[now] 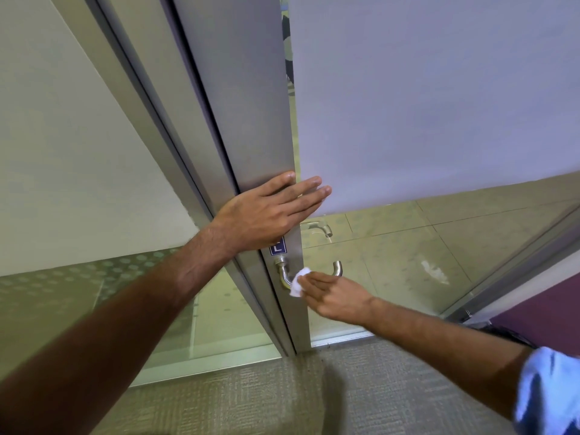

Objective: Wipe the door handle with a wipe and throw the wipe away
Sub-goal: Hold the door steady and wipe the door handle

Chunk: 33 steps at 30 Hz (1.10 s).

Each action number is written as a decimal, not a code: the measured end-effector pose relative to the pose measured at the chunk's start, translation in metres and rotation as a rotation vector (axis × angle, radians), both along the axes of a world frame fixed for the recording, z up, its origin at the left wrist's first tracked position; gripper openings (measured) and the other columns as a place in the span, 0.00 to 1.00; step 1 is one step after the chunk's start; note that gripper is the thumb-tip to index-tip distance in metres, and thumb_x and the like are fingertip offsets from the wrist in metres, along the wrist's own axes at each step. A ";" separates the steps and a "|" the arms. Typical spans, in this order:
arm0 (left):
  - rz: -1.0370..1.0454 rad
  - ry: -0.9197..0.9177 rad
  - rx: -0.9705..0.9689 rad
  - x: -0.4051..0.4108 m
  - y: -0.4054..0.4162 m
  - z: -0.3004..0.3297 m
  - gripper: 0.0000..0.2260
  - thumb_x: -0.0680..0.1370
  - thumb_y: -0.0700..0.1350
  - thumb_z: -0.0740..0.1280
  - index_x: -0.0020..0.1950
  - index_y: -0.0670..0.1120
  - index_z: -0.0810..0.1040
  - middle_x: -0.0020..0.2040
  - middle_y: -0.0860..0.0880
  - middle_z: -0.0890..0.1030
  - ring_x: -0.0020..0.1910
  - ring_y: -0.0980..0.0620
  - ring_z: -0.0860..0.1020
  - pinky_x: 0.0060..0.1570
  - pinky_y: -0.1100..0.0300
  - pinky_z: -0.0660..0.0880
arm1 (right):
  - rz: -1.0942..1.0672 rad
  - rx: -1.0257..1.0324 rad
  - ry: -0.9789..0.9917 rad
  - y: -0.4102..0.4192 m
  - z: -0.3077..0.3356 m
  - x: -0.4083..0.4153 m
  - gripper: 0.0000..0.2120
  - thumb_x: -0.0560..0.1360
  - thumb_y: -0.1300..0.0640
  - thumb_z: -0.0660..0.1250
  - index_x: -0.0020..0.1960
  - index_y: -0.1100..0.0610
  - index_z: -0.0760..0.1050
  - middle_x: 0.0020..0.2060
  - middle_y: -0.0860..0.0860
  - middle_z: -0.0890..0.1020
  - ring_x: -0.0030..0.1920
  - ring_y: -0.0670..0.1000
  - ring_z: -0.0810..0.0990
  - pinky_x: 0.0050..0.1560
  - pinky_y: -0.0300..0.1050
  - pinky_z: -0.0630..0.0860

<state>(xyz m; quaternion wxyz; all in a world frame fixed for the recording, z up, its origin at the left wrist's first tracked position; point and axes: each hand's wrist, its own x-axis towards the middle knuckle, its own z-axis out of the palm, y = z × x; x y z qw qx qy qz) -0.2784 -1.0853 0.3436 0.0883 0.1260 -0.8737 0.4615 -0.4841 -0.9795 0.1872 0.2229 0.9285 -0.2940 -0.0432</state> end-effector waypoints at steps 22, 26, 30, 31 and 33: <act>0.000 0.028 -0.031 -0.001 -0.002 -0.004 0.26 0.86 0.41 0.61 0.85 0.41 0.59 0.85 0.46 0.59 0.83 0.46 0.58 0.81 0.46 0.50 | -0.895 1.709 -2.378 -0.001 -0.047 -0.038 0.14 0.78 0.62 0.65 0.58 0.71 0.79 0.55 0.68 0.83 0.55 0.63 0.84 0.47 0.46 0.85; -0.008 0.032 -0.030 -0.002 -0.002 -0.003 0.26 0.86 0.40 0.60 0.84 0.41 0.60 0.84 0.46 0.60 0.83 0.46 0.59 0.81 0.47 0.53 | -0.740 1.922 -2.625 0.022 -0.063 0.015 0.17 0.76 0.64 0.65 0.61 0.74 0.73 0.56 0.71 0.81 0.56 0.66 0.83 0.52 0.53 0.83; -0.012 0.026 -0.016 -0.002 0.002 -0.003 0.25 0.86 0.40 0.58 0.84 0.41 0.62 0.84 0.47 0.61 0.83 0.47 0.60 0.80 0.47 0.55 | -0.630 2.007 -2.910 0.013 -0.053 0.071 0.14 0.79 0.69 0.62 0.63 0.75 0.73 0.59 0.72 0.80 0.56 0.66 0.83 0.46 0.49 0.85; -0.014 0.026 -0.024 -0.002 0.002 -0.002 0.25 0.86 0.40 0.59 0.84 0.41 0.62 0.84 0.47 0.62 0.82 0.47 0.61 0.80 0.47 0.55 | -0.632 2.016 -2.980 0.008 -0.050 0.080 0.15 0.79 0.70 0.61 0.65 0.74 0.72 0.60 0.70 0.80 0.57 0.66 0.83 0.47 0.50 0.85; -0.023 0.029 -0.026 -0.002 0.002 0.000 0.24 0.86 0.40 0.58 0.83 0.42 0.64 0.83 0.47 0.63 0.82 0.47 0.62 0.80 0.48 0.56 | -0.629 2.000 -3.114 -0.002 -0.042 0.096 0.18 0.78 0.70 0.62 0.67 0.71 0.72 0.63 0.67 0.79 0.59 0.64 0.82 0.52 0.50 0.83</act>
